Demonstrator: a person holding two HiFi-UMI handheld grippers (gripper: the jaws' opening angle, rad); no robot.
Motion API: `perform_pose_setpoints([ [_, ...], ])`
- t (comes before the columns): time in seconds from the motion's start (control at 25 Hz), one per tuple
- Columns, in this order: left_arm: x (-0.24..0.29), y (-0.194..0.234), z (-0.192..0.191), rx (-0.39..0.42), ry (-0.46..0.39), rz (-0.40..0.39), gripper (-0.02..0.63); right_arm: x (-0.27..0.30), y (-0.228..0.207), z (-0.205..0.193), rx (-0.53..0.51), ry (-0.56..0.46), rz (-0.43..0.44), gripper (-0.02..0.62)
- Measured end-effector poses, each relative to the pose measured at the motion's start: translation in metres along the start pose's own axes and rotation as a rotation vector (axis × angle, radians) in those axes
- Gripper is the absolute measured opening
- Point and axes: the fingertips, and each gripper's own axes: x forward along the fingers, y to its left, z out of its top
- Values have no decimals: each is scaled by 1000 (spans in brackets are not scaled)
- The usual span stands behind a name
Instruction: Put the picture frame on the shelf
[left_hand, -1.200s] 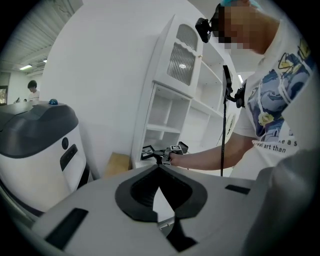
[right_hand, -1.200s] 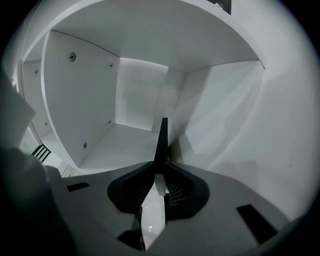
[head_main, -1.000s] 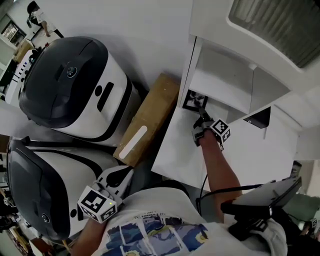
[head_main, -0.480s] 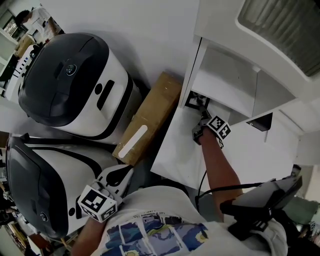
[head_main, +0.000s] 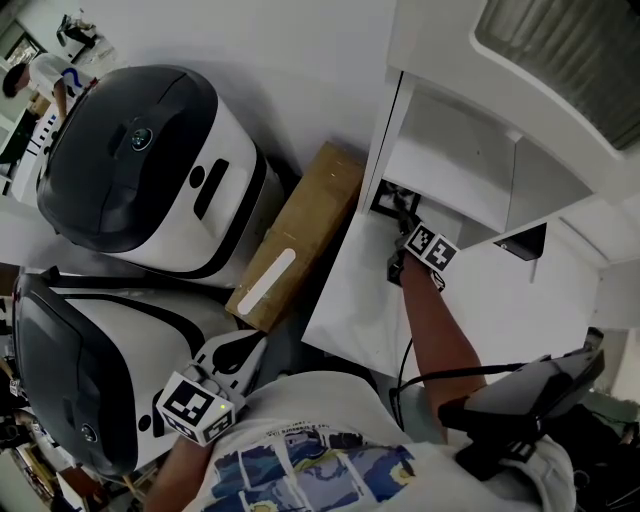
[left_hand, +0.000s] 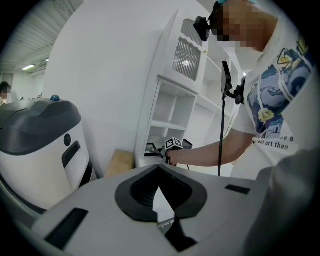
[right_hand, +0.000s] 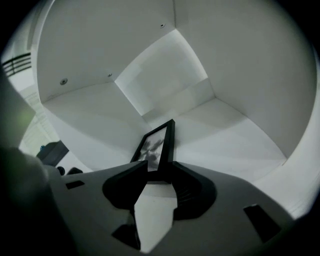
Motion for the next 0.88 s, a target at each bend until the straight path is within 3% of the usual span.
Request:
perform_pose_setpoints([
  [0.44, -8, 1, -5, -6, 0, 16, 14, 0, 3, 1, -350, 28, -122, 171],
  [0.88, -20, -3, -10, 9, -23, 4, 14, -19, 5, 7, -406, -12, -119, 135],
])
